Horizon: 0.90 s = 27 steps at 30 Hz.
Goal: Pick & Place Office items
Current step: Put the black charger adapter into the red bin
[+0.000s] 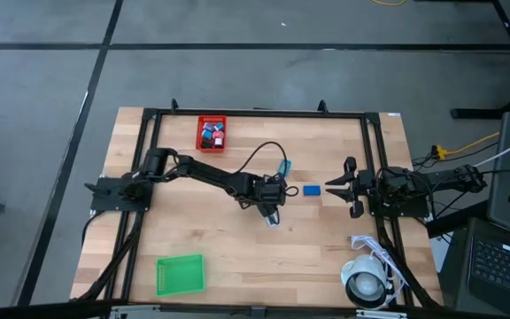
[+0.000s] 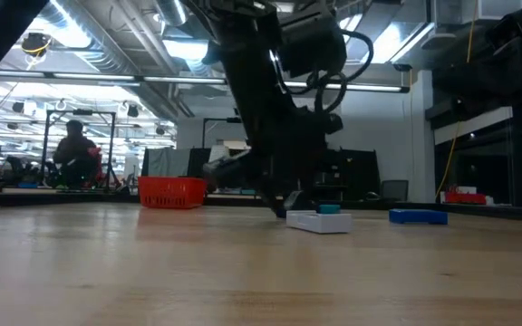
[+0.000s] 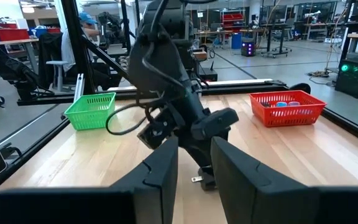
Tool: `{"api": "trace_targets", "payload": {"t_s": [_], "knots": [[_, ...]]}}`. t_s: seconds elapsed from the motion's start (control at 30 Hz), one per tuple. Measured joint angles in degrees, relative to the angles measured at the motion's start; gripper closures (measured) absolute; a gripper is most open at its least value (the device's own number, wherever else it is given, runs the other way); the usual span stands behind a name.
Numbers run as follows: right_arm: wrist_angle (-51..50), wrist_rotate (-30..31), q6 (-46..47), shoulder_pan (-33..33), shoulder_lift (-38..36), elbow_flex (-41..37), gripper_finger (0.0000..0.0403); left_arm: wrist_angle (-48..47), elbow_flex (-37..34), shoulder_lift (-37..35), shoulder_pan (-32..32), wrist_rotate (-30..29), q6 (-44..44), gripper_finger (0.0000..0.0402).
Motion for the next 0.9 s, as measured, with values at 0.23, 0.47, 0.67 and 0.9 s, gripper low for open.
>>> {"api": "trace_targets", "payload": {"t_s": [0.23, 0.47, 0.67, 0.9], "knots": [[0.0, 0.0, 0.0, 0.0, 0.0, 0.0, 0.0300, 3.3, 0.0, 0.2, 0.1, -0.7, 1.7, 0.0161], [0.0, -0.4, 0.0, 0.0, 0.0, 0.0, 0.0300, 3.6, -0.1, 0.3, 0.2, 0.9, -0.6, 0.0177], [0.0, -0.4, 0.0, 0.0, 0.0, 0.0, 0.0300, 4.9, -0.1, 0.3, 0.2, 3.2, -2.5, 0.0190], [0.0, -0.4, 0.0, 0.0, 0.0, 0.0, 0.0300, 6.7, 0.2, 2.6, 0.0, 3.9, -1.6, 0.0203]]}}
